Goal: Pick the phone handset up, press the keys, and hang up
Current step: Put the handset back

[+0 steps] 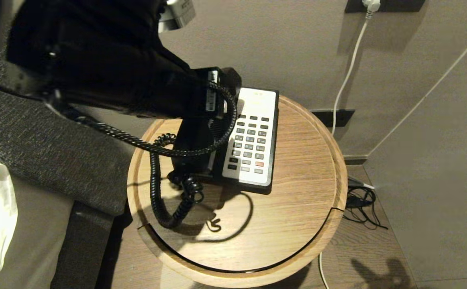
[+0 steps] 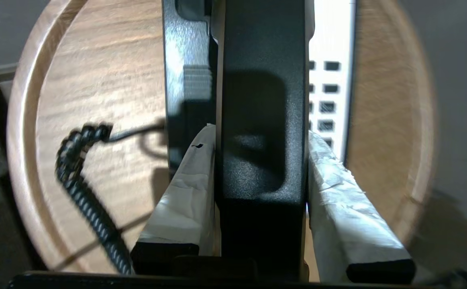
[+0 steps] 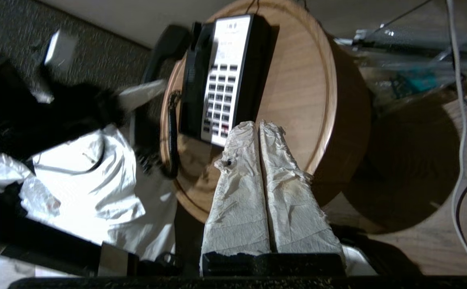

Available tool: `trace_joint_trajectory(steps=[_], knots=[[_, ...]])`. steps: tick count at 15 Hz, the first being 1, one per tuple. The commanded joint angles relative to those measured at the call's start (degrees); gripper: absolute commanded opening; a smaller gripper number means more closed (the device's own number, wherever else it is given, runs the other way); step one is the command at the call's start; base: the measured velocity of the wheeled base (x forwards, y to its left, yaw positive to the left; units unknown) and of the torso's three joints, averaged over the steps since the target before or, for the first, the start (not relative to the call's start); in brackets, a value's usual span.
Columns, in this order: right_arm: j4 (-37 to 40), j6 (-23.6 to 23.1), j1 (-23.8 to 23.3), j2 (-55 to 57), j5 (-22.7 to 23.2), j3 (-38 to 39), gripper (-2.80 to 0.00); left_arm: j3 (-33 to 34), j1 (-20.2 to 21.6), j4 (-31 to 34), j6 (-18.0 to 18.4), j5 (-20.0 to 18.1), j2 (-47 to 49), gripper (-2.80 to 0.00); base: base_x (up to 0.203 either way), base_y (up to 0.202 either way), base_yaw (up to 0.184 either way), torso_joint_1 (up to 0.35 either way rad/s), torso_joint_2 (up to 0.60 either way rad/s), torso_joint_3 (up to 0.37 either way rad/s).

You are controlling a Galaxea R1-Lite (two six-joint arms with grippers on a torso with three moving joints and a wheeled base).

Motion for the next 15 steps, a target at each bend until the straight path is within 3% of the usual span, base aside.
trace_joint_trajectory(steps=[1, 4, 15], knots=[[0.1, 0.2, 0.0, -2.4, 0.8, 2.1, -2.8, -1.8, 0.1, 0.2, 1.4, 4.7, 5.4, -2.8, 0.0, 0.0, 0.0, 0.0, 0.0, 0.0], [0.1, 0.2, 0.1, -3.4, 1.5, 4.4, -2.8, -1.9, 1.6, -0.1, 3.7, 7.3, 6.4, -2.8, 0.0, 0.0, 0.0, 0.0, 0.0, 0.0], [-0.6, 0.1, 0.1, -4.5, 2.4, 7.9, -2.8, -2.0, 1.9, -2.6, 4.7, 8.5, 9.2, -2.8, 0.0, 0.0, 0.0, 0.0, 0.0, 0.0]])
